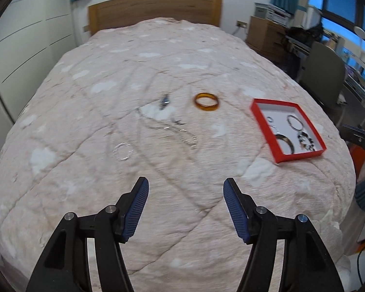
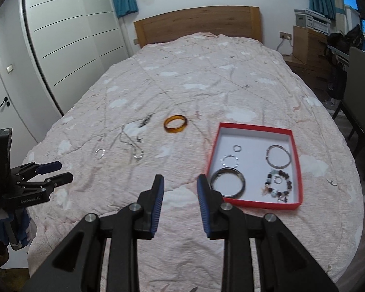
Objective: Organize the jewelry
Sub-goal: 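Move both open tools back over the quilt toward the hoop and necklace, then grasp twisted silver hoop with left tool while right tool grasps silver chain necklace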
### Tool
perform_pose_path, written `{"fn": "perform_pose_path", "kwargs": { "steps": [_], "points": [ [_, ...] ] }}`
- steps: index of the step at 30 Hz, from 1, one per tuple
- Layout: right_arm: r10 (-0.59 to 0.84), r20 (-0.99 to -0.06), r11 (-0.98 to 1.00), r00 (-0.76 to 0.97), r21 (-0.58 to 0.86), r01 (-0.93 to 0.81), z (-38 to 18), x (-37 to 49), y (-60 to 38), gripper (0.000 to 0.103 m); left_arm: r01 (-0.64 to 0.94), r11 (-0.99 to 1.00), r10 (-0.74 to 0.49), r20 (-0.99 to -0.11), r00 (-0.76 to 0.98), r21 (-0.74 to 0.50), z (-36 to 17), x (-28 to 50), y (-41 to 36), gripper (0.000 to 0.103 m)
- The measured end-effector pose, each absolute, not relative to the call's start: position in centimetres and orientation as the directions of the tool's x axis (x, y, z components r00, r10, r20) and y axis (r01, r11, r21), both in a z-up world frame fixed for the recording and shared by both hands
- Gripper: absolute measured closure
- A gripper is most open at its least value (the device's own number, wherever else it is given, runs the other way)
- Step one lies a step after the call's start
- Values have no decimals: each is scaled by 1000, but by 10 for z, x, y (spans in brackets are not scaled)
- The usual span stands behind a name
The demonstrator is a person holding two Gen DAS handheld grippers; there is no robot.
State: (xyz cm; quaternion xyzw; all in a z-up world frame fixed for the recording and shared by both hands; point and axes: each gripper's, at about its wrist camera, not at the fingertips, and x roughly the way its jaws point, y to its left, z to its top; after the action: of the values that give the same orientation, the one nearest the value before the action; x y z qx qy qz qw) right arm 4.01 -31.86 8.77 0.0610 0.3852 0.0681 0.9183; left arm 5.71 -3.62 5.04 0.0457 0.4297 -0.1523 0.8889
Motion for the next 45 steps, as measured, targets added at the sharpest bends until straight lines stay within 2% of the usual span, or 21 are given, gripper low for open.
{"fn": "perform_pose_path", "kwargs": {
  "steps": [6, 10, 13, 15, 16, 32, 37, 45],
  "points": [
    [199, -700, 980, 686, 142, -139, 93, 48, -284, 75, 175, 984, -141, -768, 625, -38, 49, 62, 14, 40],
    [216, -710, 976, 670, 141, -166, 87, 62, -269, 68, 109, 994, -90, -770, 631, -27, 42, 71, 35, 40],
    [236, -723, 971, 649, 150, -186, 76, 77, -259, 68, 72, 997, -71, -781, 620, -34, 33, 82, 45, 49],
    [244, -736, 968, 632, 149, -201, 67, 90, -253, 67, 62, 997, -70, -795, 603, -41, 25, 92, 50, 58],
    [248, -740, 967, 626, 150, -206, 63, 94, -251, 67, 55, 997, -70, -801, 595, -46, 19, 99, 51, 58],
    [331, -826, 929, 456, 200, -313, -36, 224, -203, 67, 80, 985, -171, -866, 469, -151, -65, 199, 41, 57],
    [356, -828, 916, 433, 218, -337, -56, 258, -185, 62, 92, 985, -172, -876, 451, -146, -82, 223, 36, 54],
    [360, -845, 906, 394, 216, -365, -85, 296, -156, 61, 85, 984, -180, -880, 440, -159, -97, 241, 41, 52]
  ]
}}
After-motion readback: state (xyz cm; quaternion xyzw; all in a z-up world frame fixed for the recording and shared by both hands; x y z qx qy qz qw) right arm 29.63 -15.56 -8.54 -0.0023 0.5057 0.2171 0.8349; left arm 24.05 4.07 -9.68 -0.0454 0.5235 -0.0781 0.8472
